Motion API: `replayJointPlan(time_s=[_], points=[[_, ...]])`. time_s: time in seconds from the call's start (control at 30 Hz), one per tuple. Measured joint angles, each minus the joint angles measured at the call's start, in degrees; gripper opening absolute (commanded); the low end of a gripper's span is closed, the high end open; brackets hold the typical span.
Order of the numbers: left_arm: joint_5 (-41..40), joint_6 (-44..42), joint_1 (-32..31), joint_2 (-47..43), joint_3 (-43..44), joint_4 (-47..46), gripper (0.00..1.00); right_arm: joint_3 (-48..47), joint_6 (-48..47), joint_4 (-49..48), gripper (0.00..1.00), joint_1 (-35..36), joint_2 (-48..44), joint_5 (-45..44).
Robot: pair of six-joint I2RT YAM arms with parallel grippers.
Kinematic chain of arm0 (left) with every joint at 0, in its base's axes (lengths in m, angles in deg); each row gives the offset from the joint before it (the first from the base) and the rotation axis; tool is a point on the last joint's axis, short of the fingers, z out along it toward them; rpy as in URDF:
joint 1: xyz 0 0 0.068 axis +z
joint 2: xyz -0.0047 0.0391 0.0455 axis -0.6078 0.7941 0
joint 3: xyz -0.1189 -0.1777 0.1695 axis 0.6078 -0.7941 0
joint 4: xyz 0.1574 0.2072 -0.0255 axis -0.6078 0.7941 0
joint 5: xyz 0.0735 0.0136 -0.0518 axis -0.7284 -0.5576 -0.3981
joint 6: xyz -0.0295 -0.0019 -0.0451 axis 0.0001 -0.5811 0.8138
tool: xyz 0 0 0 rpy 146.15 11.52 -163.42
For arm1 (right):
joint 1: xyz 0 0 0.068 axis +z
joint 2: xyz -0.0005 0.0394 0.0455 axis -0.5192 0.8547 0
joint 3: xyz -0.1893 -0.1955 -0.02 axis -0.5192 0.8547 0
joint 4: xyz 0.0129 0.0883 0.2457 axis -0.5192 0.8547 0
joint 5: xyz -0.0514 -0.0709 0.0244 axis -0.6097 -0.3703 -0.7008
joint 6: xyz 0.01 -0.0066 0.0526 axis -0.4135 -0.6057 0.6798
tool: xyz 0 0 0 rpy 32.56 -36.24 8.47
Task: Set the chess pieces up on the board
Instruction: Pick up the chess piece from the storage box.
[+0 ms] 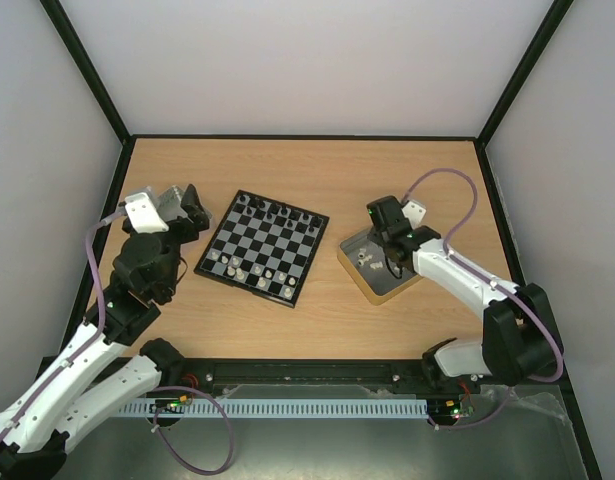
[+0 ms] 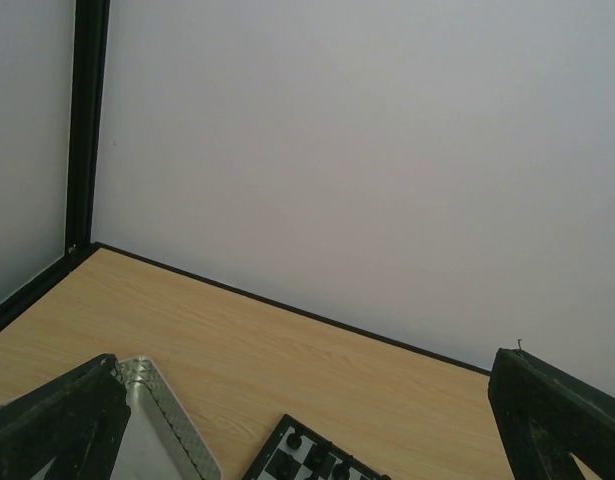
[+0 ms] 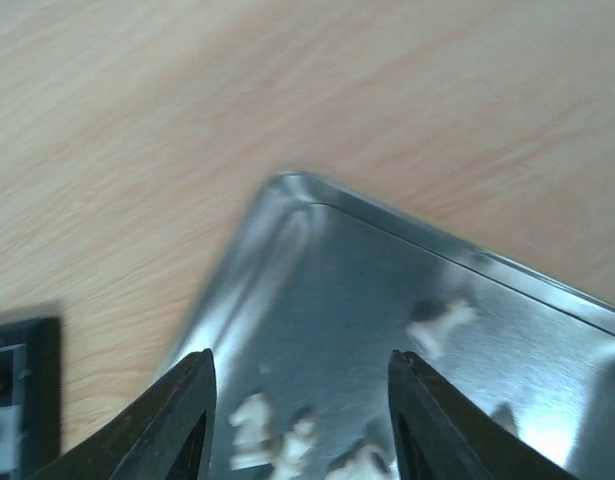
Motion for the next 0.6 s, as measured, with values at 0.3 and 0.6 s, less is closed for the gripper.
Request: replayJointPlan(time_s=[0.3, 0.6], points=[[0.37, 0.09, 0.15, 0.50, 0.00, -0.02, 0.99, 6.38, 1.20, -1.22, 0.49, -8.85, 2.34, 2.67], [0.55, 0.09, 0.26, 0.57, 0.00, 0.00, 0.99, 6.25, -0.02, -4.81, 0.43, -11.19, 10.71, 4.11]])
